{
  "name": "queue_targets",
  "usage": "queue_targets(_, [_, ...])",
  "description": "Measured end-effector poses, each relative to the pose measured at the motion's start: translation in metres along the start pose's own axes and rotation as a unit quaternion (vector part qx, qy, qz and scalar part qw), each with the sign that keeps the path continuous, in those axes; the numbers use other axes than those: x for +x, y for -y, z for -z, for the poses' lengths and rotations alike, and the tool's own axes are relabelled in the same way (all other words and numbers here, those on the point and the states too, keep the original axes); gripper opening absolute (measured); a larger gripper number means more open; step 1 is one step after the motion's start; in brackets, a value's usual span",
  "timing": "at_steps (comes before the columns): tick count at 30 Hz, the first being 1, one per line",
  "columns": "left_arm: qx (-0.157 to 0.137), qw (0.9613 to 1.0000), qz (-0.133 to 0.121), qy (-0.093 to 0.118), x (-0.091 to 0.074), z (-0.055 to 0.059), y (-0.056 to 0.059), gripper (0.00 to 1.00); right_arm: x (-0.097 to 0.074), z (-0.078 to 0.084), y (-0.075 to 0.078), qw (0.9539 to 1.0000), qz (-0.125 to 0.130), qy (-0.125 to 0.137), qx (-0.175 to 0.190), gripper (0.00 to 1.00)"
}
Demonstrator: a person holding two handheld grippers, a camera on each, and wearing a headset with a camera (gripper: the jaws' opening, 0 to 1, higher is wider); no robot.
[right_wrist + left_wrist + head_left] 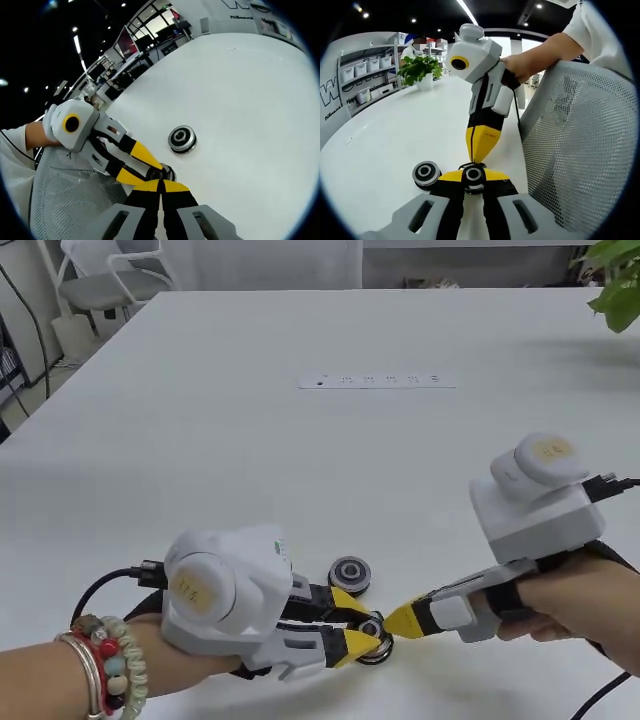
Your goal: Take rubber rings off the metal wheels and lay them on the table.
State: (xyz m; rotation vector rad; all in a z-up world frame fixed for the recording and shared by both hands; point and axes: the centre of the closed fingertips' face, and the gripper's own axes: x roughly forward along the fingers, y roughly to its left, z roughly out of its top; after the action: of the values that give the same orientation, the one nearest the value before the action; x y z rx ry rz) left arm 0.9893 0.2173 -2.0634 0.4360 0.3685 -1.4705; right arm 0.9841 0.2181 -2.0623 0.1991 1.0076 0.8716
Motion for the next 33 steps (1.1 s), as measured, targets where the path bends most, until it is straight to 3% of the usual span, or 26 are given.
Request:
queue_targets(6, [0.001, 1.0000, 0.000, 0.000, 0.000, 0.000, 0.000, 0.09, 0.001, -0.004, -0.008, 0.9998, -0.016, 0.007, -0.008, 0.00])
queue_targets(8, [0.001, 1.0000, 0.000, -0.001, 0.000, 0.000, 0.000, 0.09, 0.000, -0.011, -0.011, 0.9995, -0.024, 0.021, 0.007, 0.00])
queue_targets(16, [0.001, 1.0000, 0.000, -0.001, 0.000, 0.000, 0.001, 0.09, -0.001, -0.004, 0.003, 0.9999, -0.002, 0.013, 0.011, 0.00])
queue_targets(27, [0.012, 0.9993, 0.007, -0.034, -0.002, 0.000, 0.000, 0.09, 0.000, 0.001, 0.011, 1.0000, 0.009, 0.000, 0.002, 0.00])
queue_targets(33, [0.017, 0.9995, 0.008, -0.024, -0.004, -0.008, -0.002, 0.12, -0.001, 0.000, 0.014, 0.9999, 0.011, 0.003, 0.001, 0.00])
